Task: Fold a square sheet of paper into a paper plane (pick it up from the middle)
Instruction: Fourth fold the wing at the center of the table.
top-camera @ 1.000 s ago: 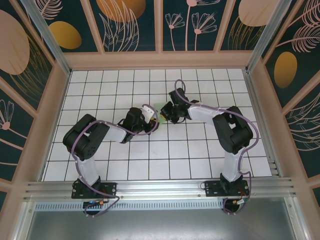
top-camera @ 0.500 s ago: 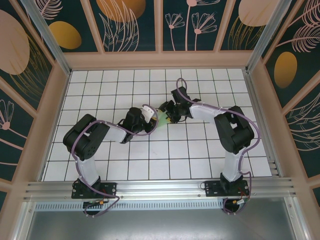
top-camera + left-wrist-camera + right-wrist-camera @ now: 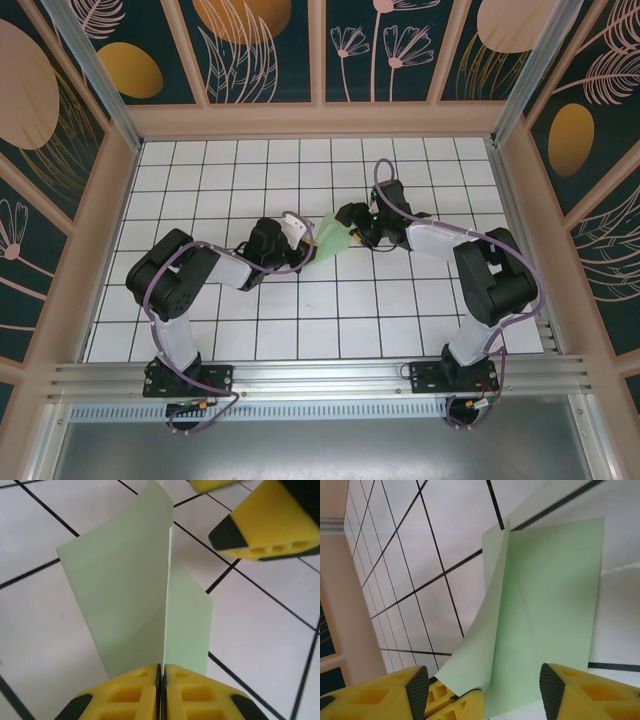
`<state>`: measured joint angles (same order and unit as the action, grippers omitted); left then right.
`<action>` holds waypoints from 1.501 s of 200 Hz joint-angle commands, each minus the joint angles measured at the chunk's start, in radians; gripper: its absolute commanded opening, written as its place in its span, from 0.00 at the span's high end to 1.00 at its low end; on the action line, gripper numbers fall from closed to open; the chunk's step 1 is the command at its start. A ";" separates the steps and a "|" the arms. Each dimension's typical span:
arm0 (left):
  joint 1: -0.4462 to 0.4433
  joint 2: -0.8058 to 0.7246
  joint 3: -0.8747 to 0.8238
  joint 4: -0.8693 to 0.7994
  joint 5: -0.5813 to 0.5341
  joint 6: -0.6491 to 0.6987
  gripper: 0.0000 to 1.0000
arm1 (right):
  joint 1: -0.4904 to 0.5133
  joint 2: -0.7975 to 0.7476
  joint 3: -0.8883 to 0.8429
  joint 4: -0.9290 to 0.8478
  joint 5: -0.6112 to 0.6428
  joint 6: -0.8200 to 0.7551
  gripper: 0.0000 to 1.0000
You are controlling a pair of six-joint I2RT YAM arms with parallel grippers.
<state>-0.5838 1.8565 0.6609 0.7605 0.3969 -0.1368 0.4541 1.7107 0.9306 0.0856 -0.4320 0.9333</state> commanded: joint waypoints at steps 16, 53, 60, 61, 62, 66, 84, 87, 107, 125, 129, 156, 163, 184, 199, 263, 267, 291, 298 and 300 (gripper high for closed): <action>-0.001 0.022 0.016 0.020 0.053 -0.205 0.90 | 0.010 -0.003 -0.044 0.120 -0.077 -0.134 0.45; 0.000 0.046 0.028 0.042 0.094 -0.309 0.89 | 0.018 0.041 -0.053 0.153 -0.109 -0.167 0.48; -0.001 0.053 0.029 0.043 0.094 -0.322 0.88 | 0.024 0.050 -0.051 0.151 -0.107 -0.170 0.48; -0.001 0.053 0.029 0.043 0.095 -0.323 0.88 | 0.025 0.051 -0.050 0.151 -0.108 -0.170 0.48; -0.001 0.054 0.030 0.043 0.094 -0.323 0.88 | 0.025 0.053 -0.048 0.151 -0.109 -0.170 0.48; 0.000 0.056 0.031 0.043 0.096 -0.327 0.89 | 0.027 0.060 -0.045 0.148 -0.111 -0.173 0.49; 0.001 0.062 0.038 0.037 0.095 -0.344 0.88 | 0.035 0.086 -0.038 0.150 -0.111 -0.174 0.50; 0.000 0.061 0.037 0.036 0.094 -0.347 0.88 | 0.034 0.089 -0.038 0.149 -0.113 -0.173 0.51; 0.000 0.059 0.038 0.032 0.086 -0.374 0.88 | 0.036 0.104 -0.036 0.157 -0.112 -0.171 0.51; 0.001 0.068 0.046 0.023 0.092 -0.397 0.87 | 0.035 0.114 -0.035 0.161 -0.105 -0.175 0.51; 0.003 0.070 0.048 0.023 0.093 -0.403 0.87 | 0.035 0.115 -0.033 0.160 -0.105 -0.175 0.52; 0.009 0.073 0.048 0.038 0.112 -0.436 0.86 | 0.038 0.140 -0.028 0.155 -0.102 -0.172 0.52; 0.011 0.076 0.049 0.034 0.114 -0.439 0.85 | 0.038 0.144 -0.026 0.152 -0.100 -0.172 0.52; 0.015 0.086 0.051 0.041 0.134 -0.451 0.83 | 0.037 0.157 -0.017 0.146 -0.100 -0.170 0.51; 0.017 0.090 0.054 0.041 0.140 -0.458 0.82 | 0.038 0.169 -0.008 0.135 -0.099 -0.170 0.51; 0.041 0.027 0.057 -0.041 0.124 -0.452 0.67 | 0.051 0.215 0.063 -0.044 0.016 -0.184 0.46; 0.044 0.019 0.056 -0.048 0.122 -0.451 0.66 | 0.052 0.218 0.066 -0.055 0.022 -0.183 0.46; 0.061 -0.010 0.047 -0.091 0.105 -0.451 0.60 | 0.060 0.244 0.095 -0.134 0.071 -0.186 0.46; 0.068 -0.019 0.038 -0.088 0.105 -0.462 0.59 | 0.062 0.252 0.103 -0.156 0.092 -0.187 0.46; 0.071 -0.022 0.035 -0.084 0.107 -0.466 0.59 | 0.063 0.252 0.103 -0.163 0.096 -0.187 0.46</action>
<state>-0.5365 1.8824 0.7036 0.7094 0.5125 -0.5896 0.5072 1.8977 1.0149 0.0574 -0.4660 0.7822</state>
